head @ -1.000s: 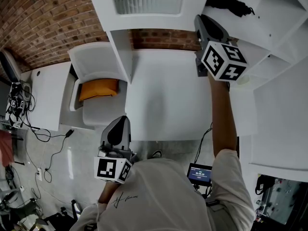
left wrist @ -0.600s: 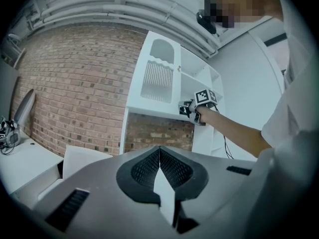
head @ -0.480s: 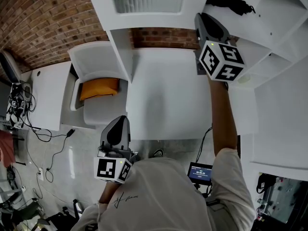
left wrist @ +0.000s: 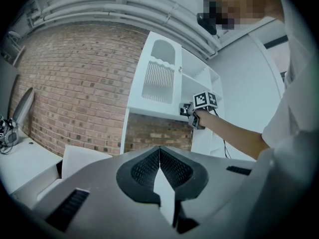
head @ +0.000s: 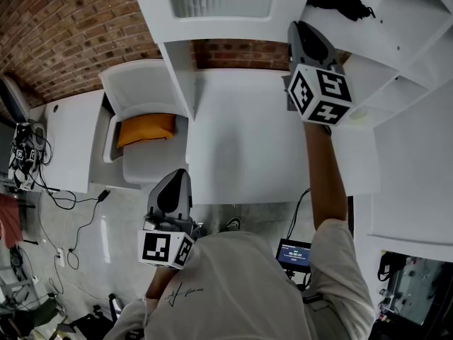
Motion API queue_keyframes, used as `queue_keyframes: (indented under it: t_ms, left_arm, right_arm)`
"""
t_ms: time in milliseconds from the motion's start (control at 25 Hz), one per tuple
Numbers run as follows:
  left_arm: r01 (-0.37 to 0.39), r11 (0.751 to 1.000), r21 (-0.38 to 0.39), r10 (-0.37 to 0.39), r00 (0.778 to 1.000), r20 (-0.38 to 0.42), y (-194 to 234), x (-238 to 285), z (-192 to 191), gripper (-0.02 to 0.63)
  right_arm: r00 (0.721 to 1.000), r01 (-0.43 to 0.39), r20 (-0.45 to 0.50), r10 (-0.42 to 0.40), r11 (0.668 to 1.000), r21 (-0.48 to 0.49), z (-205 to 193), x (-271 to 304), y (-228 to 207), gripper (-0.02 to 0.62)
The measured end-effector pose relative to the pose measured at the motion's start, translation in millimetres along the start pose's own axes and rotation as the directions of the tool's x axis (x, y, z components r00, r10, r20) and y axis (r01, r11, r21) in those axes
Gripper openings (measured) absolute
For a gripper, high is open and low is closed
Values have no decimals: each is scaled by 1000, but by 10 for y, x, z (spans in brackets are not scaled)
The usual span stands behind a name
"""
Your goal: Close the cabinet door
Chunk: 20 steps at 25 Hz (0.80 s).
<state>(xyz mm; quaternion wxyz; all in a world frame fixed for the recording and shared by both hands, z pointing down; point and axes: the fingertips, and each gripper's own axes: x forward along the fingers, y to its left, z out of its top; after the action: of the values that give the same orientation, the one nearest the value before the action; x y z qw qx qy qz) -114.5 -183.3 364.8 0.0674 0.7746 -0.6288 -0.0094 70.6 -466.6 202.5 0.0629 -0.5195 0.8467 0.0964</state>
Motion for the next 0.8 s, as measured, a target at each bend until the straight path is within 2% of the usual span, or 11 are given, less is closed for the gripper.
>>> queue_keyframes:
  t_ms: [800]
  left_arm:
    - [104, 995, 13, -104, 994, 27, -10, -177, 143, 15]
  right_arm:
    - [998, 21, -58, -22, 1000, -14, -43, -482, 215, 34]
